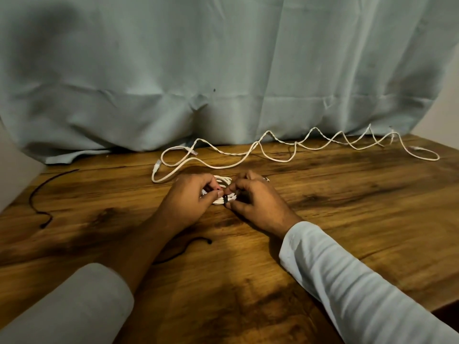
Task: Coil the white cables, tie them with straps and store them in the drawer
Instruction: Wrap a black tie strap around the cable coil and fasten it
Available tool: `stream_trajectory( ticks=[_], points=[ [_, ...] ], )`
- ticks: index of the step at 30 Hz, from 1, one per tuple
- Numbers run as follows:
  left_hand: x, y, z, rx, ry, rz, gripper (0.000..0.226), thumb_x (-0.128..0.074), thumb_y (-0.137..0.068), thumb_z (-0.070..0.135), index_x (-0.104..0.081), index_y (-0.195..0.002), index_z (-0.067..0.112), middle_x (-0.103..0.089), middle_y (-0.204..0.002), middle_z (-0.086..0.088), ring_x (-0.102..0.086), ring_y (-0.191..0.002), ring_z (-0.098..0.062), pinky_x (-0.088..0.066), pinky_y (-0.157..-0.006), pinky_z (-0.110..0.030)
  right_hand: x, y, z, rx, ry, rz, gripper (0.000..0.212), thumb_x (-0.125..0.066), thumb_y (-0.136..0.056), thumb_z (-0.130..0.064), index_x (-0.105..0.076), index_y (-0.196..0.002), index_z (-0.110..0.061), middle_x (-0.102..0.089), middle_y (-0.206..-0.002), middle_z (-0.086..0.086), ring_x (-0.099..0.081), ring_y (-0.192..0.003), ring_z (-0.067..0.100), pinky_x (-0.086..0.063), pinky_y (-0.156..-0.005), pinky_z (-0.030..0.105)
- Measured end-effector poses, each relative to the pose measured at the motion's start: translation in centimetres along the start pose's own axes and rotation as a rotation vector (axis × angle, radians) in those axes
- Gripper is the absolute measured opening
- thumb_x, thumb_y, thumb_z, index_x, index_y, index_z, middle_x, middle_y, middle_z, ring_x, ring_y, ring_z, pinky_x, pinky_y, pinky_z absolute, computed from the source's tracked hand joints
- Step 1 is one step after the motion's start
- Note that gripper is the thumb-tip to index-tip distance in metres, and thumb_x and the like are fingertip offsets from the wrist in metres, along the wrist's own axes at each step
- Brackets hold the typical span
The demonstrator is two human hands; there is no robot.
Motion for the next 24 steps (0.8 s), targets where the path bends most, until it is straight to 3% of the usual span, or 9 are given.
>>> stream_trajectory(
  ticks=[8, 12, 17, 20, 24],
  points=[
    [-0.4, -0.2, 0.0, 0.088, -0.035, 0.054, 0.005, -0.069, -0.094, 0.018, -0.069, -0.090, 0.021, -0.066, -0.082, 0.012, -0.056, -0.070, 0.002, -0.035, -0.060, -0.020, -0.2, -0.3, 0.1, 0.034, 0.044, -0.004, 0.027, -0.079, -0.088, -0.025, -0.072, -0.114, -0.024, -0.061, -0.116, -0.005, -0.058, -0.105, 0.014, -0.051, -0.092, 0.038],
    [-0.6, -0.3, 0.0, 0.120, -0.037, 0.102, 0.005, -0.069, -0.093, 0.016, -0.069, -0.090, 0.019, -0.069, -0.084, 0.006, -0.062, -0.077, -0.011, -0.042, -0.067, -0.028, -0.4, -0.4, -0.2, 0.049, 0.062, 0.014, 0.029, -0.080, -0.087, -0.029, -0.072, -0.115, -0.024, -0.061, -0.111, -0.006, -0.055, -0.106, 0.016, -0.048, -0.090, 0.036],
    [-0.5, -0.2, -0.2, 0.123, 0.021, 0.059, 0.003, -0.071, -0.093, 0.019, -0.071, -0.090, 0.022, -0.070, -0.084, 0.011, -0.059, -0.071, 0.003, -0.042, -0.064, -0.018, -0.4, -0.2, -0.1, 0.054, 0.080, 0.039, 0.024, -0.079, -0.088, -0.029, -0.072, -0.111, -0.025, -0.061, -0.107, -0.006, -0.053, -0.103, 0.014, -0.044, -0.085, 0.033],
    [0.1, -0.3, -1.0, 0.143, 0.188, -0.008, 0.003, -0.078, -0.089, 0.022, -0.075, -0.089, 0.024, -0.074, -0.083, 0.009, -0.066, -0.077, -0.001, -0.054, -0.075, -0.029, -0.4, 0.0, 0.0, 0.059, 0.077, 0.024, 0.026, -0.077, -0.090, -0.032, -0.073, -0.115, -0.026, -0.058, -0.116, -0.005, -0.054, -0.106, 0.013, -0.047, -0.089, 0.032],
    [0.4, -0.3, -0.9, 0.135, 0.208, -0.031, 0.004, -0.081, -0.086, 0.021, -0.079, -0.089, 0.023, -0.077, -0.085, 0.007, -0.070, -0.083, -0.009, -0.055, -0.079, -0.032, -0.1, 0.1, 0.2, 0.054, 0.076, 0.010, 0.029, -0.077, -0.091, -0.034, -0.074, -0.118, -0.026, -0.054, -0.123, -0.005, -0.055, -0.108, 0.011, -0.050, -0.092, 0.032]
  ],
)
Point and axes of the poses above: each hand's wrist, its own y-axis away from the middle knuckle, its own x-axis out of the back of the hand, z = x × y, the point moved 1 cm from there along -y, towards the middle knuckle
